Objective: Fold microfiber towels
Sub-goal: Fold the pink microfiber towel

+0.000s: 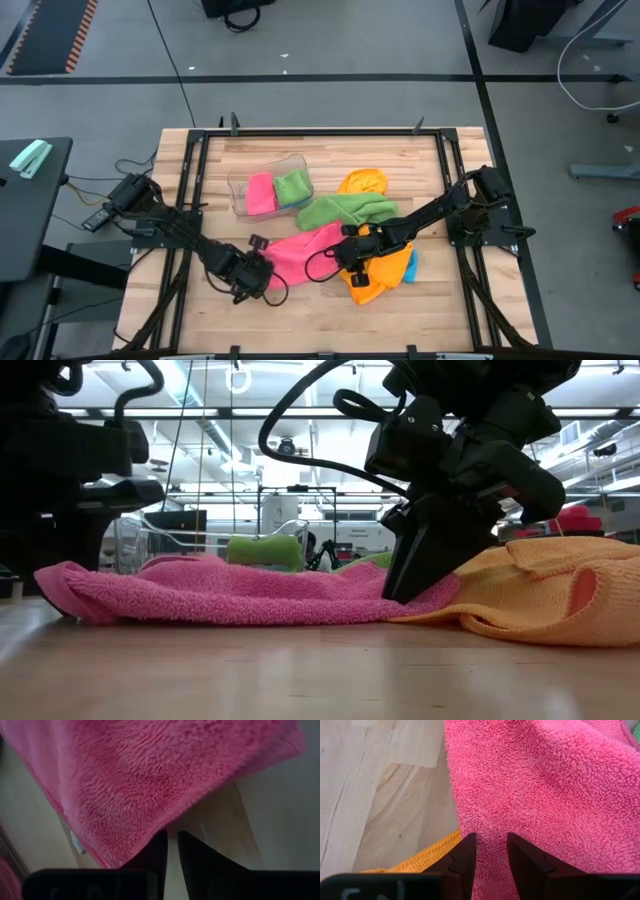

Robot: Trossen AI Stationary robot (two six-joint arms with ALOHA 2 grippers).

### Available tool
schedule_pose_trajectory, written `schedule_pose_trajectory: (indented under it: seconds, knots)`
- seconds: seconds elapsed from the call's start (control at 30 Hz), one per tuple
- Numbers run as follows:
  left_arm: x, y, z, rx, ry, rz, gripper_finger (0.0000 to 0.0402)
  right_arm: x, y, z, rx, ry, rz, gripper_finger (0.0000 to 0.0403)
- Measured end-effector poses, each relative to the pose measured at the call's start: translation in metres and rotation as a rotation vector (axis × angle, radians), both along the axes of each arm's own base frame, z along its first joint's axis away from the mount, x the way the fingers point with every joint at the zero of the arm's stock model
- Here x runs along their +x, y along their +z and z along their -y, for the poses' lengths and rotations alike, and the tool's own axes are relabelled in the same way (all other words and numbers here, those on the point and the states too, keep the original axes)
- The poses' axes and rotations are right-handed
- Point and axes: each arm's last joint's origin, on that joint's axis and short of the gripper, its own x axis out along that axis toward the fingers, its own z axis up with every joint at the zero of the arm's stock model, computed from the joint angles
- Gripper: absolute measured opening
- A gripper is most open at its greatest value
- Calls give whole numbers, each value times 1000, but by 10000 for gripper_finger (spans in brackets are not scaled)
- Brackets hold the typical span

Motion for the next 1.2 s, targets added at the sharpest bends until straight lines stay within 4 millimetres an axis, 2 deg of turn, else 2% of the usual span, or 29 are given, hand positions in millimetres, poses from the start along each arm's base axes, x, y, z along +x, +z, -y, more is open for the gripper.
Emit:
schedule_pose_trajectory:
  seconds: [0.13, 0.3, 0.4, 0.5, 0.73, 0.87, 1.03, 1.2]
  knots:
    - [-3, 2, 3, 61, -62, 22, 67, 0, 0, 0, 1, -1, 4, 117]
    - [-1, 2, 3, 121, -63, 62, 107, 0, 0, 0, 1, 1, 7, 117]
    - [2, 1, -3, 92, -19, 52, 125, 1, 1, 0, 3, 1, 14, 117]
    - [9, 2, -13, 9, 13, 12, 127, 1, 1, 0, 0, 6, 18, 117]
    - [16, 2, -26, -80, -35, -58, 94, 2, 1, 0, 2, 5, 21, 117]
    - [19, 1, -33, -145, 0, -88, 70, 2, 1, 0, 1, 6, 21, 117]
    - [20, 1, -37, -179, 11, -110, 16, 2, 1, 0, 0, 6, 21, 117]
    - [18, 3, -36, -184, 6, -116, 7, 2, 1, 0, 1, 7, 21, 117]
